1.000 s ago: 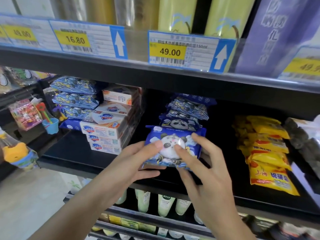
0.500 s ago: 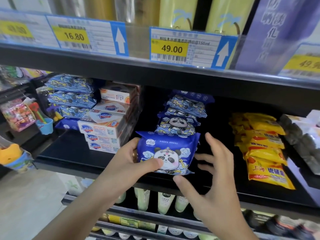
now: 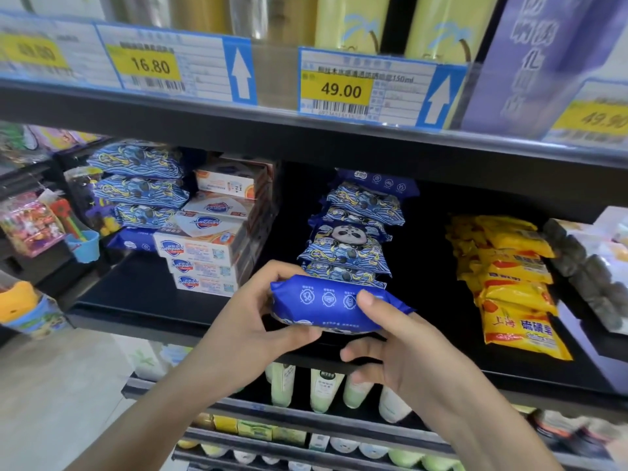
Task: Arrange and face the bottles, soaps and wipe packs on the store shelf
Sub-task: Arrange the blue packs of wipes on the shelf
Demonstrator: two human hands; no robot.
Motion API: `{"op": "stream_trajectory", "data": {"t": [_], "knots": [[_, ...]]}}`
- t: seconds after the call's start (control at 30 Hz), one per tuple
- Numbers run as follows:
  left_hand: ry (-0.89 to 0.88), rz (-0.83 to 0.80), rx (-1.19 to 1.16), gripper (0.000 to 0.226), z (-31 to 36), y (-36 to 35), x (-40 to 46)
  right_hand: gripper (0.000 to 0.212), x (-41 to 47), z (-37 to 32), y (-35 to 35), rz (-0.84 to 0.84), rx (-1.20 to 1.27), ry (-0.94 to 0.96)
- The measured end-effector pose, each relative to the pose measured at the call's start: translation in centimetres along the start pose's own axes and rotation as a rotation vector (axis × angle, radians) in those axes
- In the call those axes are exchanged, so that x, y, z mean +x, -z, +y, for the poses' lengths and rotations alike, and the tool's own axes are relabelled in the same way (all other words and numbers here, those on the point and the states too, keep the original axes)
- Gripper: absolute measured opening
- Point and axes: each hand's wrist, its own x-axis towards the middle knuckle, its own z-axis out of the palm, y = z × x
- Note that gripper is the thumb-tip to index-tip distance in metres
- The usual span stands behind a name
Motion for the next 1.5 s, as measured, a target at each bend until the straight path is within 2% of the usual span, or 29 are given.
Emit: {"op": "stream_trajectory", "data": {"t": [0.2,0.5,0.57,0.7,0.73,0.83,0.93,1.0,1.03,1.13,1.2,1.27,1.33,1.4,1.5], "knots": [[0.003,-0.002,0.020,0.055,-0.3,-0.1,-0.5,0.040,0.0,-0.1,0.5,-0.042,0.041,0.008],[0.110,-0.015,0.044,0.077,-1.3,0.4,-0.4,0.061,0.0,0.3,0.6,0.012,0.042,0.089],[0.211,0.014,0.025,0.070,-1.1,0.7,0.0,0.062,0.0,0.3,0.9,0.034,0.046,0.130],[0.477,0.080,-0.202,0.023,0.3,0.9,0.8,0.072,-0.1,0.3,1.0,0.038,-0.059,0.251],[0.542,0.061,-0.281,0.026,0.7,0.9,0.7,0.077,-0.1,0.4,1.0,0.038,-0.107,0.285],[0.707,-0.026,-0.407,0.054,1.1,0.7,2.3,0.079,0.0,0.7,1.0,0.039,-0.186,0.361],[0.600,-0.051,-0.485,0.043,0.7,0.8,2.0,0.079,-0.2,1.0,0.9,0.010,-0.233,0.409],[0.663,-0.150,-0.432,0.042,1.1,0.7,1.7,0.082,-0.4,1.1,0.8,-0.022,-0.271,0.429],[0.691,-0.174,-0.400,0.045,1.4,0.5,1.6,0.081,-0.5,1.1,0.7,-0.036,-0.283,0.438],[0.649,-0.157,-0.395,0.073,1.2,0.5,0.5,0.083,-0.7,1.1,0.6,-0.065,-0.338,0.465],[0.646,-0.104,-0.395,0.075,1.3,0.2,0.8,0.087,-0.7,1.2,0.7,-0.082,-0.371,0.470],[0.627,-0.081,-0.362,0.065,1.4,0.0,0.9,0.095,-0.5,1.3,0.9,-0.090,-0.381,0.450],[0.559,-0.125,-0.282,0.044,1.8,0.0,0.7,0.101,-0.2,1.3,1.3,-0.073,-0.360,0.414],[0.515,-0.132,-0.227,0.032,2.3,0.0,0.7,0.097,0.1,1.3,1.7,-0.026,-0.346,0.380],[0.475,-0.094,-0.195,0.028,2.4,0.2,0.7,0.089,0.4,1.2,2.1,0.046,-0.354,0.331]]}}
